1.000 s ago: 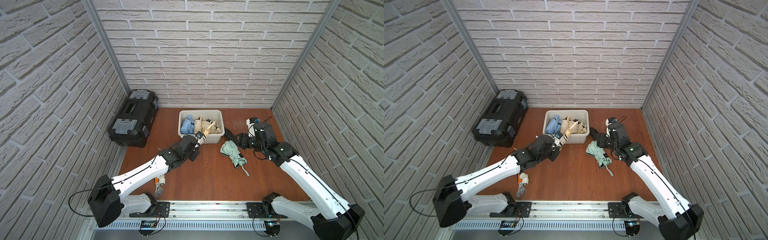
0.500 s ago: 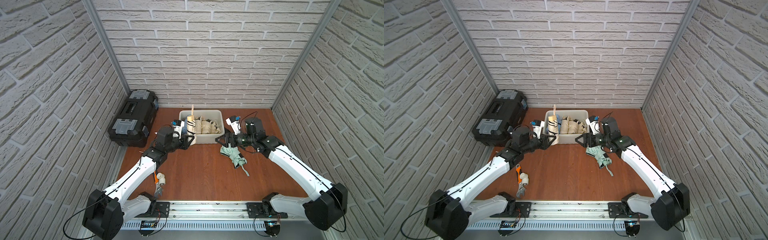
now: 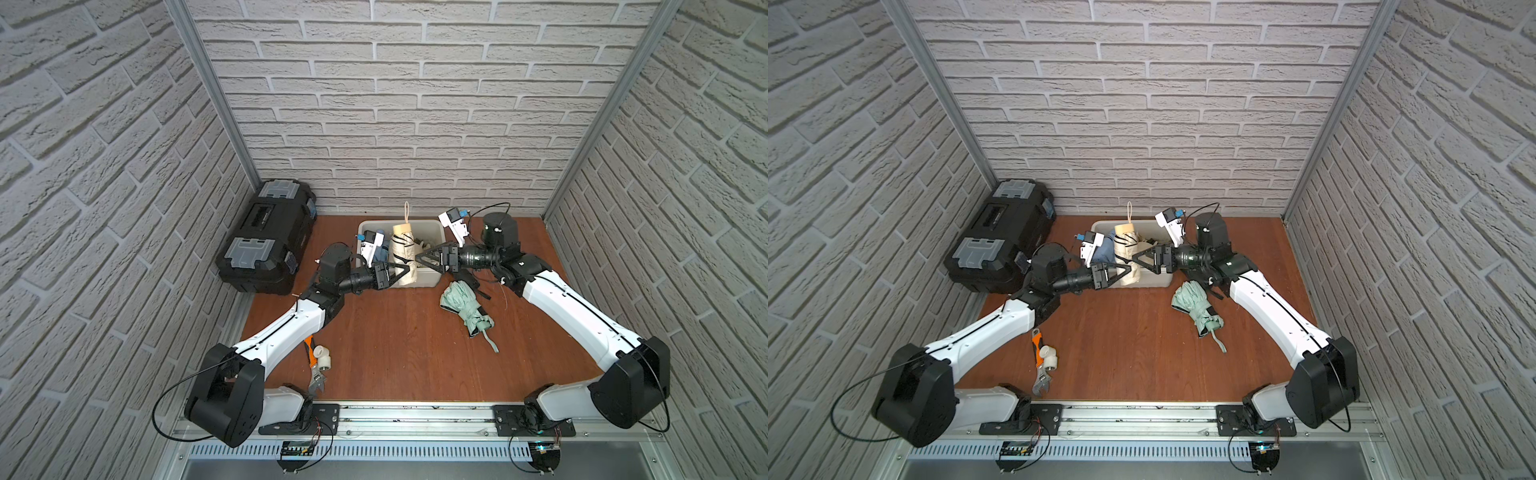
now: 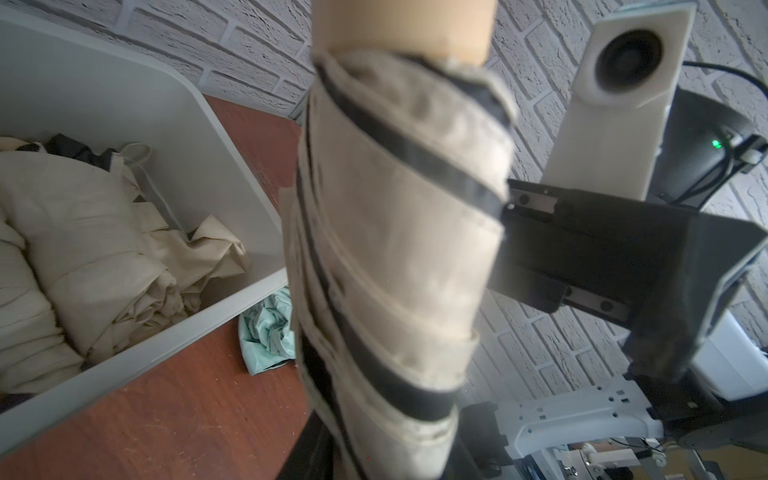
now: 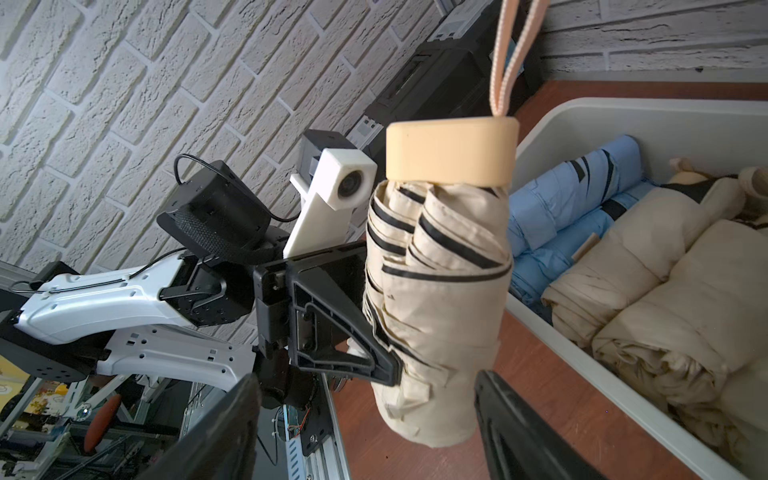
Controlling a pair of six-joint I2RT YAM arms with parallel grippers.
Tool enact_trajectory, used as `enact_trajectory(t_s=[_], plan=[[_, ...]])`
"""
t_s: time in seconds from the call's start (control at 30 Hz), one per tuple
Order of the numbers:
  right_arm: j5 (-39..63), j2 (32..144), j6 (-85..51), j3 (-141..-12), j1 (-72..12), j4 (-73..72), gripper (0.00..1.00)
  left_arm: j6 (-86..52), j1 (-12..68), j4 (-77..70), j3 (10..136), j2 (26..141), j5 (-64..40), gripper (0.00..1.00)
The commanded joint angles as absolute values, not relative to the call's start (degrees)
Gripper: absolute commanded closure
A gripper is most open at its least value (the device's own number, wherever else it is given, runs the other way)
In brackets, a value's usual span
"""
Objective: Put the umbrella into the storage box
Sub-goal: Pick up the umbrella from the center of the board.
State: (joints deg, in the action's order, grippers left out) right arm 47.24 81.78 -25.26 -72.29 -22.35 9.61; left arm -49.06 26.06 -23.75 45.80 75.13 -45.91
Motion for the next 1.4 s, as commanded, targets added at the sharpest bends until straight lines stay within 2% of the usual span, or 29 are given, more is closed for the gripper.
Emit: enact_trajectory(t_s=[0.0, 0.2, 0.67, 0.9, 1.03, 1.17, 1.23, 1.37], plan=[[48.35, 82.48, -25.07, -75.02, -22.46, 7.53, 0.18, -50.83, 26.76, -34.46, 48.65, 75.24, -51.01, 0.77], [44.26, 83.15, -24.27, -76.24, -21.64, 10.24, 0.19, -52.98, 27.23, -38.56, 48.75, 76.61, -51.51, 0.77], [47.23, 87.11, -29.46, -77.87, -20.70, 6.44, 0.20, -55.15, 28.21, -42.25, 51.03, 79.96, -54.67, 0.77], [52.36, 89.34, -35.01, -78.49, -20.72, -0.06, 0.30, -55.99, 28.45, -43.33, 51.14, 80.45, -54.97, 0.77], [53.00, 89.84, -35.95, -78.65, -20.74, -1.63, 0.43, -56.01, 28.40, -42.90, 50.84, 80.34, -54.59, 0.76], [53.44, 90.52, -37.14, -78.92, -20.74, -3.15, 0.56, -54.25, 28.46, -40.19, 50.47, 79.43, -52.73, 0.62], [53.61, 91.26, -37.79, -79.32, -20.74, -3.96, 0.61, -52.48, 28.41, -38.02, 50.00, 78.33, -51.11, 0.45], [53.28, 93.00, -38.96, -80.64, -20.83, -4.44, 0.63, -47.82, 28.38, -31.30, 49.42, 75.24, -46.56, 0.22]])
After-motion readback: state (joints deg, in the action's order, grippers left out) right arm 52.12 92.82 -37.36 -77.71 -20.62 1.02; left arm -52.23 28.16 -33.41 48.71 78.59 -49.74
